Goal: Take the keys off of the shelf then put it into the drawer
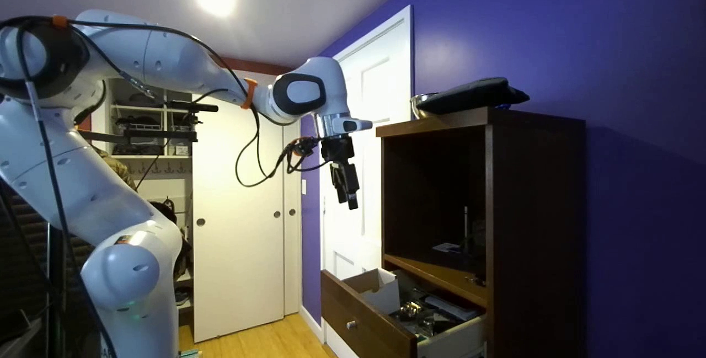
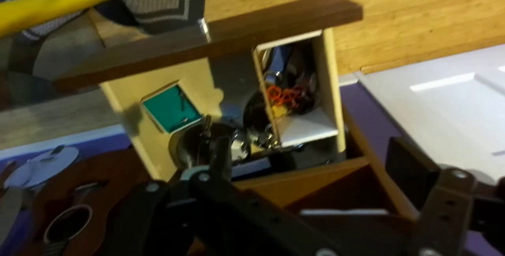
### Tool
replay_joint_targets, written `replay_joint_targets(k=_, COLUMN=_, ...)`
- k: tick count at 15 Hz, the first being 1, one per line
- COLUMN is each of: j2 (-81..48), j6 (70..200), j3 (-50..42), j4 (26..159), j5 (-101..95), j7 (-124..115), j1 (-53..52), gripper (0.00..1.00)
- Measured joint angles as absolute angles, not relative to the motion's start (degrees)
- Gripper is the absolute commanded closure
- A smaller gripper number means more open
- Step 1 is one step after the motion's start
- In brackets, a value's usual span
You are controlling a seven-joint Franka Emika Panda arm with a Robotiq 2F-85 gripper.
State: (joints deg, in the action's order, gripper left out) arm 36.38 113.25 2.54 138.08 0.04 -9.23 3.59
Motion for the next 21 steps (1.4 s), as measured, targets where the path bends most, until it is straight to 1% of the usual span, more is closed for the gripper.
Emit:
replay_joint_targets(k=4, j2=32.58, j6=131.75, j3=2.52, j4=141.62, j5=-8.5, j7=-10.63, j1=8.9, gripper=0.0)
replay_joint_targets(k=7, j2=25.57, j6=142.89, j3=3.12, j4=142.28, j5=-12.81, j7=-15.89, j1=13.03, gripper=0.0)
replay_joint_targets(k=9, j2=19.65, j6=146.55, j3=2.93, j4=141.87, j5=-11.9, j7=-18.64, j1=13.31, gripper=0.0)
replay_joint_targets(k=12, j2=11.83, j6=148.69, j3=2.08, j4=140.3, j5=-5.66, j7=-19.26, j1=10.64, gripper=0.0)
replay_joint_targets(k=14, j2=9.5, j6=148.8, j3=1.74, j4=138.99, j5=-4.47, j7=-19.26, j1=9.62, gripper=0.0)
replay_joint_targets(k=17, j2=9.26, j6=149.96, j3=1.5, j4=138.7, j5=-5.35, j7=-20.43, j1=9.57, gripper=0.0)
replay_joint_targets(k=21, j2=8.36, j6=164.06, j3=2.53, j4=140.09, j5=-18.02, j7=-34.02, j1=12.0, gripper=0.0)
